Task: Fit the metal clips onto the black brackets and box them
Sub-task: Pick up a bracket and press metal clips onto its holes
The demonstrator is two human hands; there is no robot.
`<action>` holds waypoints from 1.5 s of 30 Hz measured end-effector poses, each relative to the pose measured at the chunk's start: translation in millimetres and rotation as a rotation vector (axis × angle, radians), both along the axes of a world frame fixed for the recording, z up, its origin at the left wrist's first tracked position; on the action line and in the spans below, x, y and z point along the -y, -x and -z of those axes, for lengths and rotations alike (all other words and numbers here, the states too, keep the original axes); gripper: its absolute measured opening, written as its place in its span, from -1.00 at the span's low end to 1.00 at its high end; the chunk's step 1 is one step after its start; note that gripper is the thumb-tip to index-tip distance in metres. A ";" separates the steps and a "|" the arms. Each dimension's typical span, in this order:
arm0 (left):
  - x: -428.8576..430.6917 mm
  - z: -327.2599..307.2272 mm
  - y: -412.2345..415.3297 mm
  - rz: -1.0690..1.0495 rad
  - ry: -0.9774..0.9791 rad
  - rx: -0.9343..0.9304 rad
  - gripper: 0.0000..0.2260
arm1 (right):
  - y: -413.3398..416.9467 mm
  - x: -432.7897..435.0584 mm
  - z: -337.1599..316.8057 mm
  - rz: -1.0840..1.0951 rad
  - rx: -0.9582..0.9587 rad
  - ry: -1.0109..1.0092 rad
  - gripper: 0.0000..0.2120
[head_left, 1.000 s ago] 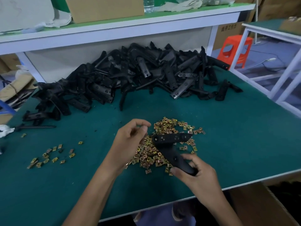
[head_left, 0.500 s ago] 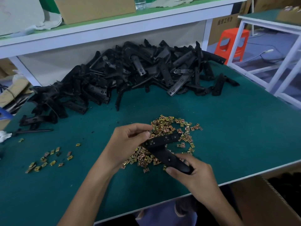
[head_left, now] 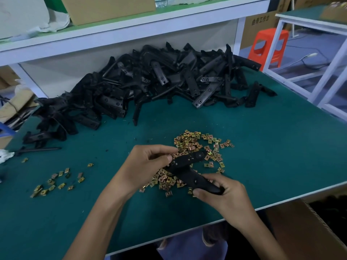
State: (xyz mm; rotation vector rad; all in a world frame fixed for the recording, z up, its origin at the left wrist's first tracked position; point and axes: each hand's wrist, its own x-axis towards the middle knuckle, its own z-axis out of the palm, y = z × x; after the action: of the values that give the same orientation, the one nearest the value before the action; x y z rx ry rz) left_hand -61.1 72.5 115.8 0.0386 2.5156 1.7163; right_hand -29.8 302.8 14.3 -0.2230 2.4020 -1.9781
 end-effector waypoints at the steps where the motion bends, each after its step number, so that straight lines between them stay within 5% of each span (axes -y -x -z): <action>1: -1.1 0.6 -0.1 0.003 0.016 -0.003 -0.77 | -0.2 -0.2 -0.2 0.000 0.006 -0.005 -0.70; 13: -3.7 0.9 -2.4 -0.009 0.111 0.050 -0.80 | 1.0 0.6 -2.4 0.014 -0.001 -0.115 -0.71; 18: -13.1 18.1 -12.7 -0.009 0.475 -0.196 -0.60 | 1.4 1.7 -4.9 0.017 0.014 -0.047 -0.75; 45: 1.4 43.1 -10.0 0.033 0.609 -0.536 -0.68 | -2.1 1.7 -4.6 0.021 0.052 -0.105 -0.70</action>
State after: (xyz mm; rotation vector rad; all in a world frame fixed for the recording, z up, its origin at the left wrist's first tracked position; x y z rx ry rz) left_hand -51.1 71.1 72.7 0.5524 3.2825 0.9417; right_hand -27.8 301.1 18.9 -0.1426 2.4765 -1.8356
